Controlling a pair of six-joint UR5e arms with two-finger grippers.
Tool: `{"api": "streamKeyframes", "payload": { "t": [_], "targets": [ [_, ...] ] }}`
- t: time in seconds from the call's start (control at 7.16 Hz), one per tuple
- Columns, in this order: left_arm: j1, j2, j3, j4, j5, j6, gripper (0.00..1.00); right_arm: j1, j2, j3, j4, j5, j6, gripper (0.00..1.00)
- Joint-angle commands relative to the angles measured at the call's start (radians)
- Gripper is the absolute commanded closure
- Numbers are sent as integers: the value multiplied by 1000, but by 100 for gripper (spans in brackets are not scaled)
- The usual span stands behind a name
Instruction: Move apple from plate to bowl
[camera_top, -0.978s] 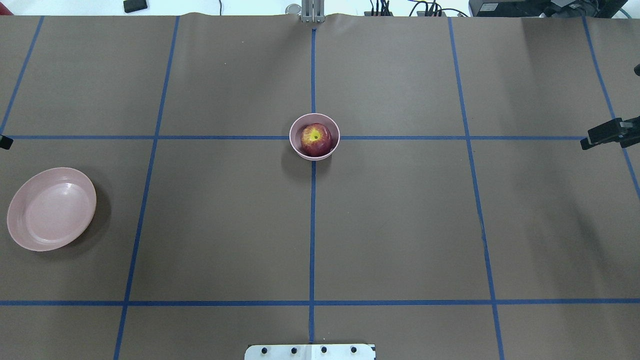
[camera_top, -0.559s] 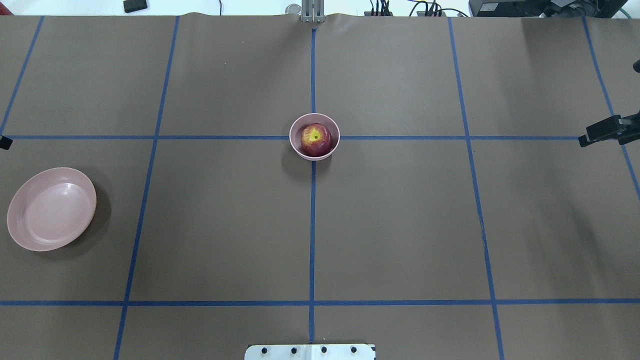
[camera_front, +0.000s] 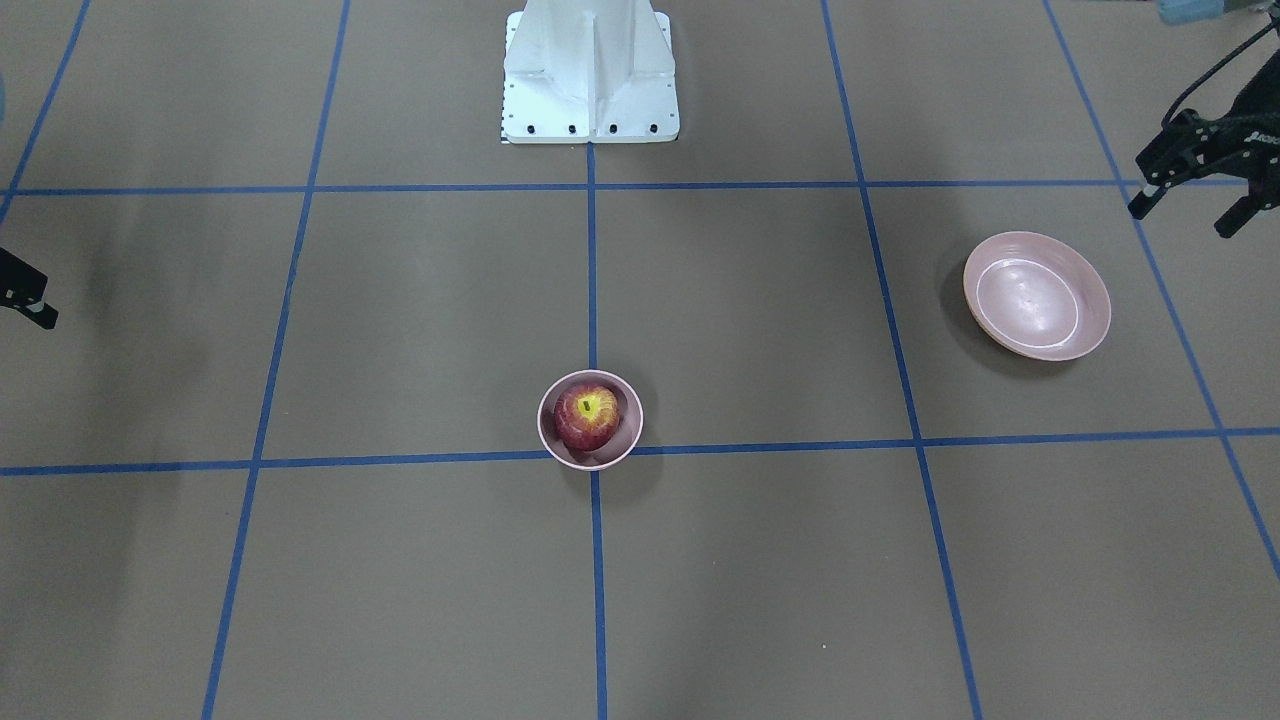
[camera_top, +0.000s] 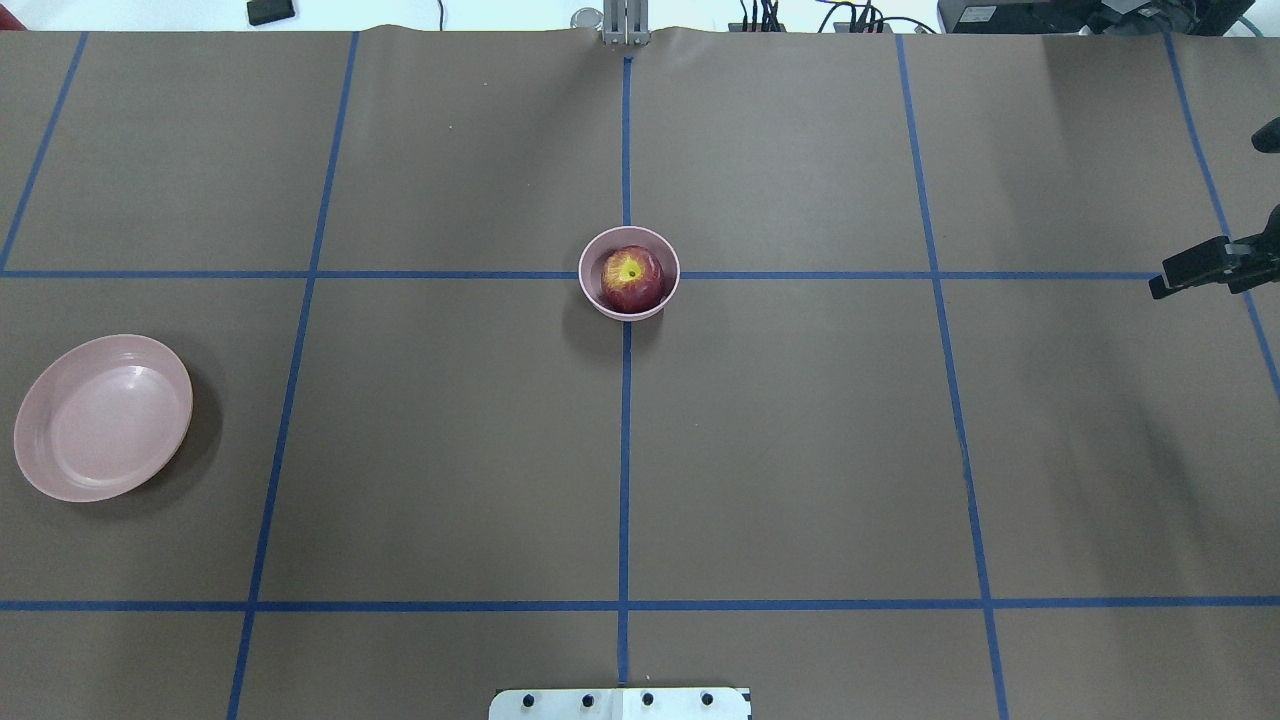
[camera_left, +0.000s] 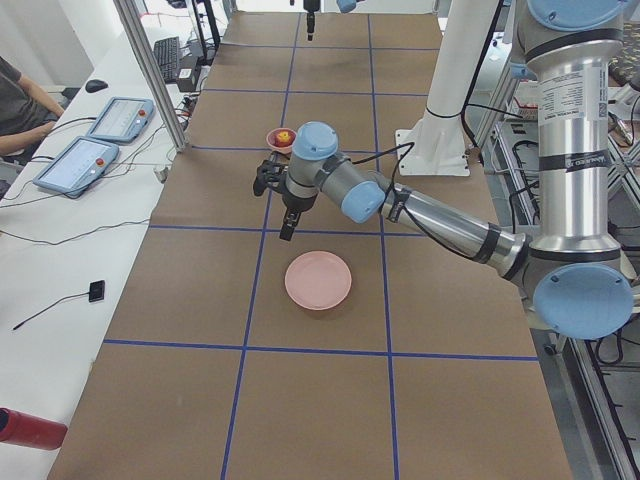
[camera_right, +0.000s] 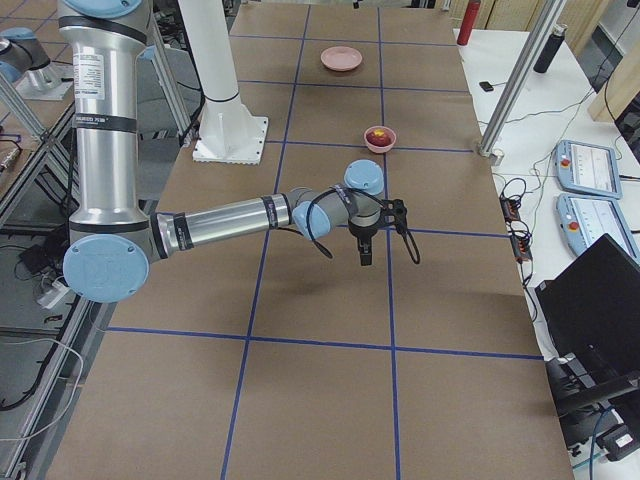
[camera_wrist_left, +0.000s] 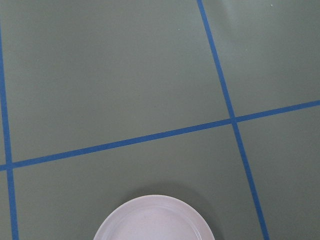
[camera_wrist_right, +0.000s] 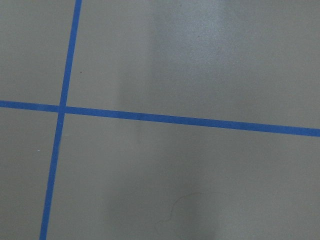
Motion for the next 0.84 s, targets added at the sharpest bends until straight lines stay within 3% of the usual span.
{"api": "streamKeyframes", "payload": {
  "t": [0.0,0.28,0.7],
  "targets": [
    [1,-11,23,68,13,6,2,7,7,2,-1,-6,0,0],
    [-1,-25,104,79,9,185,2,51,1,12,-1,4,-2,0],
    [1,-28,109,70,2,178,2,53,-4,0,0,-6,-2,0]
  ]
}}
